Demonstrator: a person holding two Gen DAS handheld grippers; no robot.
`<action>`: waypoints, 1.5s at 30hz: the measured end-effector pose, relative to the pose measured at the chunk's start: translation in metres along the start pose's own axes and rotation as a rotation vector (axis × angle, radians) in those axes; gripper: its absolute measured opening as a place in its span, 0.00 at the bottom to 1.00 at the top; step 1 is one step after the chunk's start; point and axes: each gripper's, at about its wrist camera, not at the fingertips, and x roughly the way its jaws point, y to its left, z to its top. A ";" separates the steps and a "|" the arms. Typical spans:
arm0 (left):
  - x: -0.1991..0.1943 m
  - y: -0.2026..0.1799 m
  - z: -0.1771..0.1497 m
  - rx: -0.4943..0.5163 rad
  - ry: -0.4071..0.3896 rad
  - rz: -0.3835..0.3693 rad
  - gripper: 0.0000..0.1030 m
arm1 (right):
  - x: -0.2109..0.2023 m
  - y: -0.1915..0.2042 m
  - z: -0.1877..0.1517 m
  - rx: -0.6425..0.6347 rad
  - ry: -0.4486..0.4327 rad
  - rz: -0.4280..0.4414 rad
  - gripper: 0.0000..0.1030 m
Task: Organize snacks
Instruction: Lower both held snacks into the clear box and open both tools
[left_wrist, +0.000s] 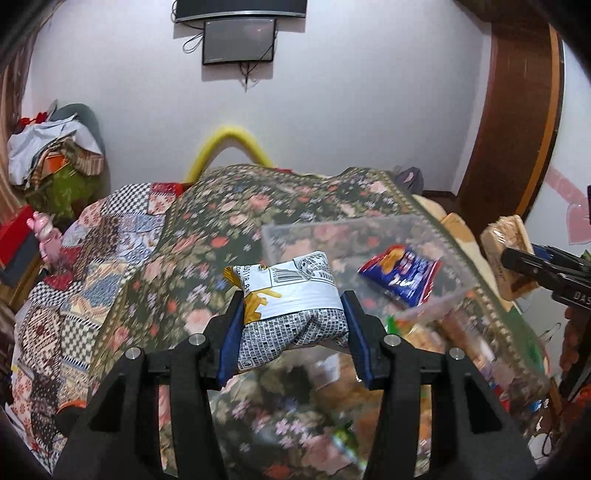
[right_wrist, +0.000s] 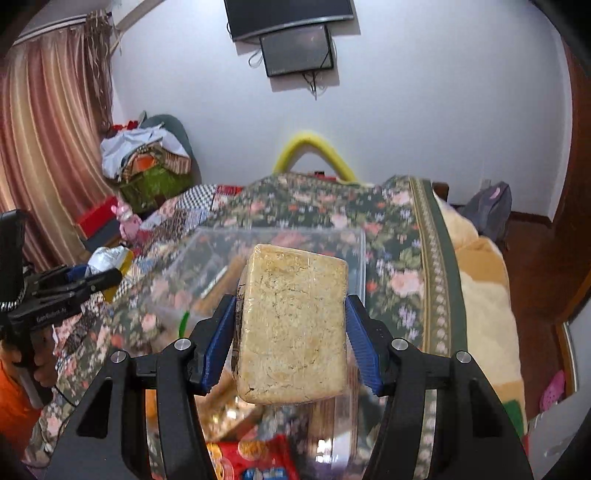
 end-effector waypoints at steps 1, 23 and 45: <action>0.001 -0.003 0.002 0.002 -0.002 -0.005 0.49 | 0.001 0.000 0.003 -0.002 -0.008 0.000 0.54; 0.095 -0.041 0.029 0.064 0.127 -0.083 0.50 | 0.087 0.017 0.025 -0.074 0.087 0.021 0.54; 0.107 -0.037 0.025 0.052 0.171 -0.060 0.58 | 0.114 0.018 0.008 -0.097 0.229 0.035 0.56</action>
